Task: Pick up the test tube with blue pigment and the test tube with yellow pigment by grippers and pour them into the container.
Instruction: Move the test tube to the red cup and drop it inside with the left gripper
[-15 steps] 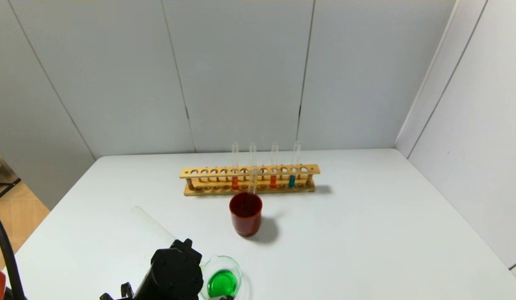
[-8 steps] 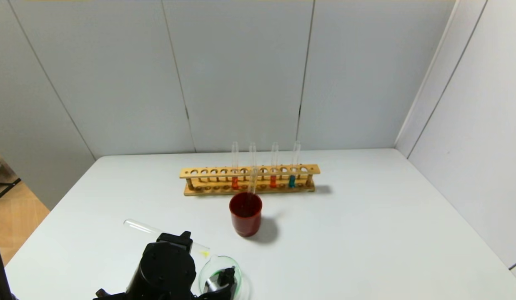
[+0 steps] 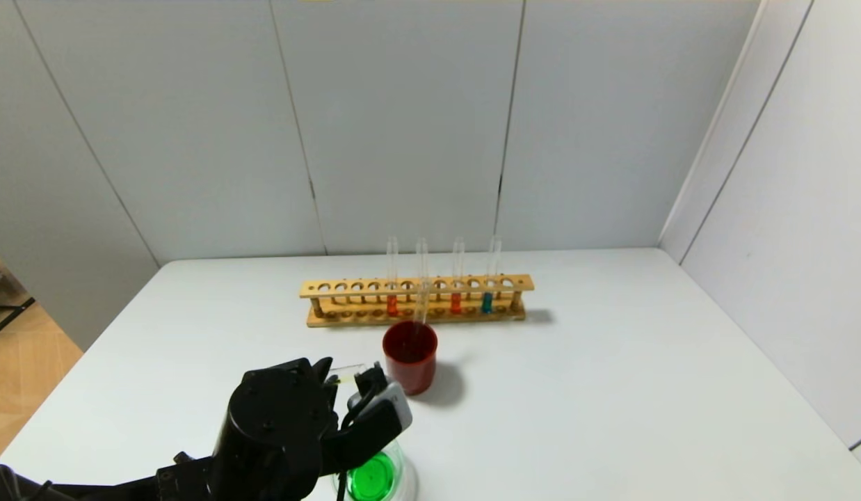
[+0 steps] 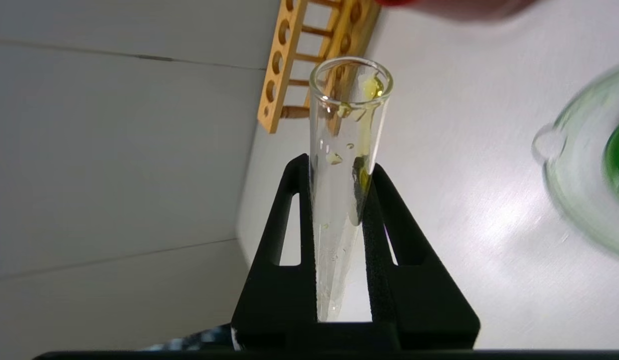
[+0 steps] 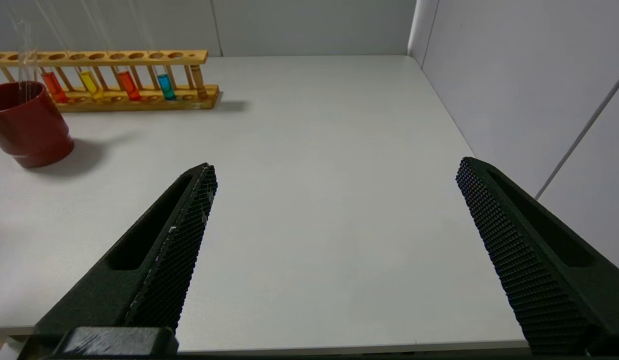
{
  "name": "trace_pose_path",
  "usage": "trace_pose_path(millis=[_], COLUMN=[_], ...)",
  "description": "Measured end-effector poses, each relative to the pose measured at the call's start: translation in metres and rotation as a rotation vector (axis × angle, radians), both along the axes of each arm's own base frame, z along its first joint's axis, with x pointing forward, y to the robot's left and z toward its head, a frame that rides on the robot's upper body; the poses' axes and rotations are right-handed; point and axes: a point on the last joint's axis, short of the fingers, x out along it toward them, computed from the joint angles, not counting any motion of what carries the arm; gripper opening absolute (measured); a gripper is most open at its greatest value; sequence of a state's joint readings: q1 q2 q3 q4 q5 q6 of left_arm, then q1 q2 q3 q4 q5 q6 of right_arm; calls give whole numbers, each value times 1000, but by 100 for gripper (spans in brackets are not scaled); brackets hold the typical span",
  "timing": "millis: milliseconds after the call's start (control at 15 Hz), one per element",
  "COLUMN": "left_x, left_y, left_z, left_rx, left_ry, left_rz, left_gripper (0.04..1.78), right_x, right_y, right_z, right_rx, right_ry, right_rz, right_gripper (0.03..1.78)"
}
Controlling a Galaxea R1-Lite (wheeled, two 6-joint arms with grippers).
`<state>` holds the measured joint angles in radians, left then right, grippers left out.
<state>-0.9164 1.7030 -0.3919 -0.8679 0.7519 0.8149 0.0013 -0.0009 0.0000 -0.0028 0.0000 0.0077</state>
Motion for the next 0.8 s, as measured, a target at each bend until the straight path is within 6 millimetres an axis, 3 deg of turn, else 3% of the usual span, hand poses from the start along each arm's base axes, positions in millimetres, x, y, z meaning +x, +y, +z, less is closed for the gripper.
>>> trace_pose_path(millis=[333,533,800], left_x=[10,18,35], left_y=[-3,8,30], left_z=[11,19,45], left_rx=[-381,-491,-620], left_ry=[25,30,7], left_rz=[88,110,65], left_gripper=[33,33,33], right_x=[0,0,0], right_y=[0,0,0], right_z=[0,0,0], right_rx=[0,0,0], right_ry=[0,0,0], right_rz=[0,0,0], right_gripper=[175,175,175])
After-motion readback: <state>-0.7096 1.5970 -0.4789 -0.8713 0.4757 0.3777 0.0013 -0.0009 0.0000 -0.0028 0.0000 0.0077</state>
